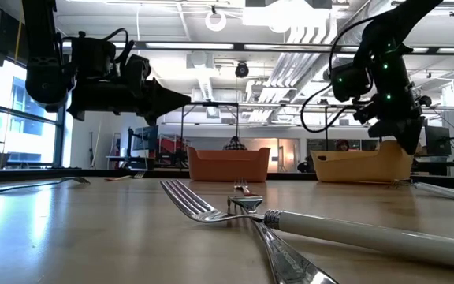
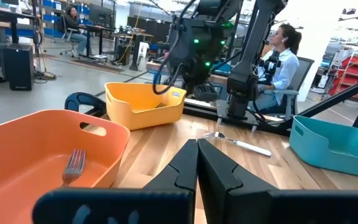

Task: Sort silverware by color (type)
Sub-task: Adjust the yellow bin

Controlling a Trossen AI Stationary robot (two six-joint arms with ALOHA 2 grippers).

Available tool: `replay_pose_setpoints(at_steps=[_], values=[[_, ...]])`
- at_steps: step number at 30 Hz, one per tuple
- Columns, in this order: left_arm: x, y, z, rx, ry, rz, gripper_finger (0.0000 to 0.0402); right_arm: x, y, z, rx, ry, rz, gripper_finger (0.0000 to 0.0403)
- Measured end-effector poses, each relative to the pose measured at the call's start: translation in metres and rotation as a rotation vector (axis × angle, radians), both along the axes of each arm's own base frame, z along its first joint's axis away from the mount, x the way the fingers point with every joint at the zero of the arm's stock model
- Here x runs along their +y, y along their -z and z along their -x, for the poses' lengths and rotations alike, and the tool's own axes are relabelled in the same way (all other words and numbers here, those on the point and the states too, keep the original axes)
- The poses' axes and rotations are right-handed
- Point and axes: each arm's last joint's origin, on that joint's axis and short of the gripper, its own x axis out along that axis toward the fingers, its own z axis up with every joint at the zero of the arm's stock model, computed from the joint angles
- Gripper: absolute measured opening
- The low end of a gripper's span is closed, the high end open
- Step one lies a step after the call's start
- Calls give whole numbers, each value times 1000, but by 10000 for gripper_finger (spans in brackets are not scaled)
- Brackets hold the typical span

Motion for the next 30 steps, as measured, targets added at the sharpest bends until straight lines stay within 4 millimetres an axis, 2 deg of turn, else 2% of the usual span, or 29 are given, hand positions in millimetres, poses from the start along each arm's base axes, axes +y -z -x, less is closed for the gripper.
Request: replay_pose_setpoints(at_steps=[7,11,17,21,24,27,30], values=[[0,0,0,3,0,1,0,-19,0,7,-47,46,59,0],[0,1,0,12,-1,6,0,-21,-1,14,-19,49,37,0],[0,2,0,22,-3,-3,0,-9,-34,18,-44,61,81,0],[0,2,0,23,-3,-6,0,-1,-60,15,-219,28,156,0],[0,2,0,23,-3,-6,0,0,-71,10,-389,-9,202,0],[0,2,0,23,-3,-6,0,-7,-75,0,-511,-63,240,0],[0,2,0,23,-3,-7,0,-21,-71,-16,-584,-117,288,0]])
